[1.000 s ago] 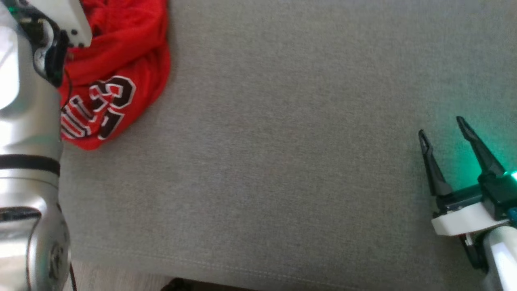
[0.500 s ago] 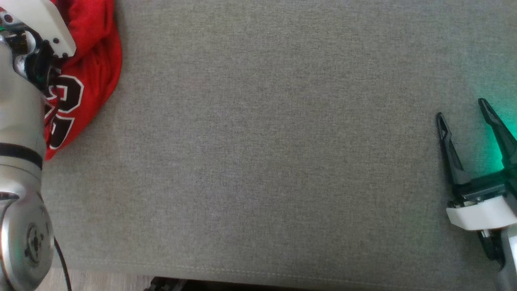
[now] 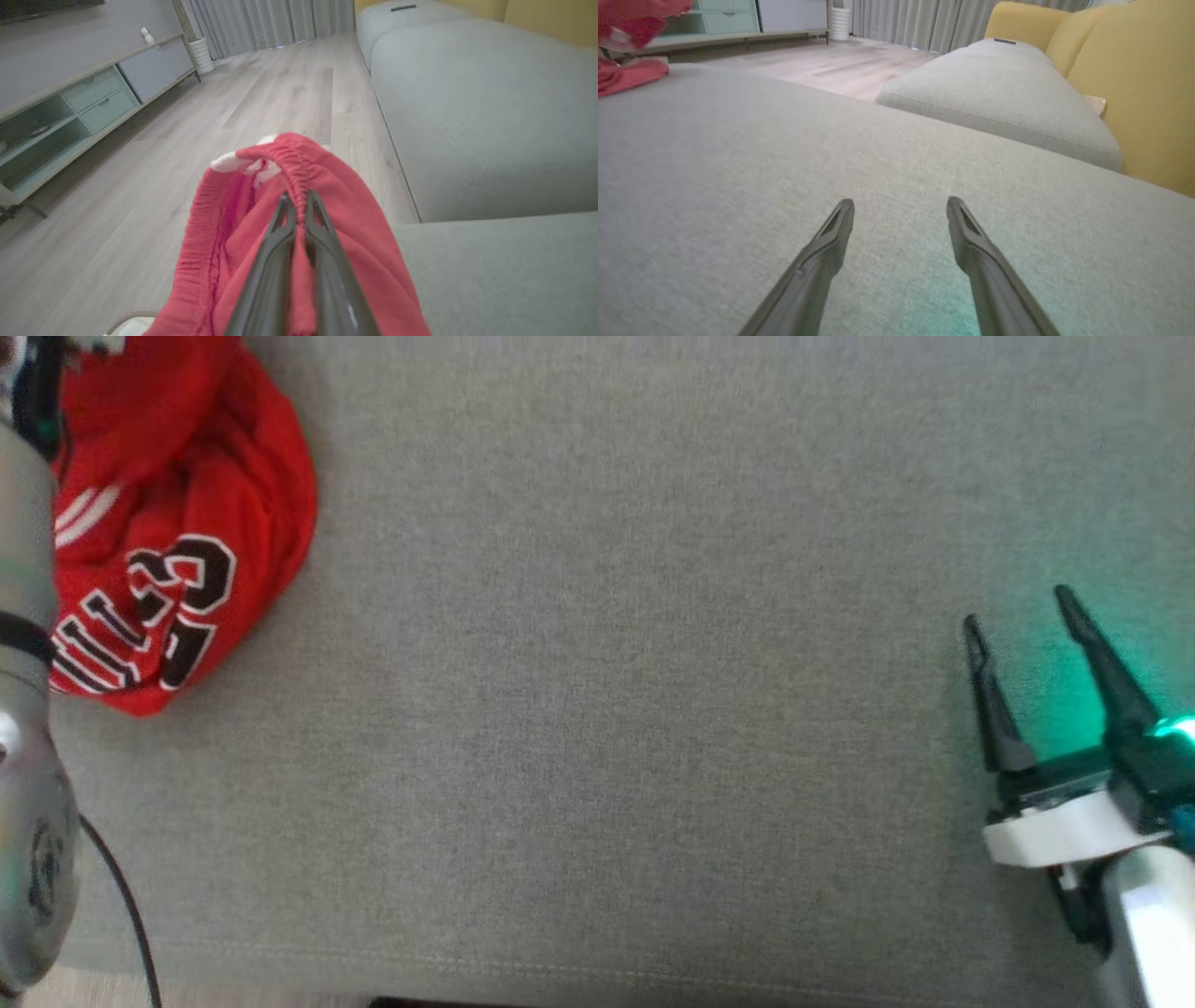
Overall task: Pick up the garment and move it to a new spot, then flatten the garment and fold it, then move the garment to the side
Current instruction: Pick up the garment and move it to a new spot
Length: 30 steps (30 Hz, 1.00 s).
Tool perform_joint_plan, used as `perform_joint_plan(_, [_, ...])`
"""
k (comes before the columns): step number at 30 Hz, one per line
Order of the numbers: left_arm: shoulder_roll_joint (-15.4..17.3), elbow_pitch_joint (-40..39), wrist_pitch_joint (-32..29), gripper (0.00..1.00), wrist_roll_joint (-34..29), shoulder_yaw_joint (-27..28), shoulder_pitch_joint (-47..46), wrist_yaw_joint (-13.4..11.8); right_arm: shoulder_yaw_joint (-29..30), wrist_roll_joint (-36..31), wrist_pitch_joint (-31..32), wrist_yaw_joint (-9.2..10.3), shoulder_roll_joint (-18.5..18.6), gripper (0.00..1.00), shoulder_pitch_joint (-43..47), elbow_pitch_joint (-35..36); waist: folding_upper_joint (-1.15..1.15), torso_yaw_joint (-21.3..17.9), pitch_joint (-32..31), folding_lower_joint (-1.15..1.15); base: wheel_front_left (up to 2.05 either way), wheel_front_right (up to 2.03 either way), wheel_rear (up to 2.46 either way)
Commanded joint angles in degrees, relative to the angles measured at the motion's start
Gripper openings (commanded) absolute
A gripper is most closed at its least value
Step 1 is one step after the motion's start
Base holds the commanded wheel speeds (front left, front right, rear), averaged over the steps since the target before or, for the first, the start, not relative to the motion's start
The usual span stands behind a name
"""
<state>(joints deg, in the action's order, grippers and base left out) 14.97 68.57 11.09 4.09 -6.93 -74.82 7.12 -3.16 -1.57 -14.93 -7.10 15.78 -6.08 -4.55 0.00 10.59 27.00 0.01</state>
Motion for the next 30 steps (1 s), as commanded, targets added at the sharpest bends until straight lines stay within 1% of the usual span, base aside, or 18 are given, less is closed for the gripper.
perform_joint_plan(1, [3.3,-2.5,1.2,0.0,-0.4,-0.2,-3.0,0.2,-1.6,0.5,-0.1,-0.39,-0.4,1.0,0.2,0.9,0.0,-0.3,-4.5,-0.01,0.0,0.0,0.0])
perform_joint_plan(4, [2.4,-3.6,2.2,0.0,0.4,-2.6,-4.2,0.3,-3.0,0.7,-0.1,-0.39,-2.3,1.0,0.1,-0.3,0.0,-1.4,-8.9,-0.01,0.0,0.0,0.0])
perform_joint_plan(7, [0.9,-4.8,2.2,0.0,3.3,-6.7,-4.7,0.3,-4.5,0.9,-0.1,-0.39,-4.8,1.0,0.1,-1.3,0.0,-3.6,-13.6,-0.01,0.0,0.0,0.0])
perform_joint_plan(11, [-0.1,-7.5,0.1,0.0,10.0,-13.1,-4.4,0.3,-6.1,1.1,-0.1,-0.39,-7.8,1.0,0.2,-2.1,0.0,-8.0,-18.7,-0.01,0.0,0.0,0.0])
perform_joint_plan(14, [-0.2,-11.4,-1.8,0.0,15.5,-19.0,-3.1,0.4,-7.9,1.2,-0.1,-0.39,-9.1,1.0,0.4,-2.3,0.0,-11.8,-21.4,-0.01,0.0,0.0,0.0])
perform_joint_plan(18, [-0.3,-17.6,-3.6,0.0,22.1,-27.8,0.3,0.4,-10.3,1.4,-0.1,-0.39,-9.8,1.0,1.1,-2.7,0.0,-16.4,-23.4,-0.01,0.0,0.0,0.0])
perform_joint_plan(22, [0.0,-23.5,-4.0,0.0,27.6,-35.8,3.9,0.4,-10.9,1.6,-0.1,-0.39,-10.5,1.0,1.6,-2.6,0.0,-20.7,-24.0,-0.01,0.0,0.0,0.0])
perform_joint_plan(26, [-0.4,-26.8,-2.2,0.0,30.5,-42.5,8.5,0.4,-11.3,1.8,-0.1,-0.39,-11.0,1.0,1.4,-2.3,0.0,-24.5,-22.9,-0.01,0.0,0.0,0.0])
perform_joint_plan(30, [-1.9,-27.1,1.0,0.0,30.0,-48.6,14.2,0.4,-11.1,1.9,-0.1,-0.39,-11.3,1.0,0.7,-1.9,0.0,-27.3,-20.7,-0.01,0.0,0.0,0.0])
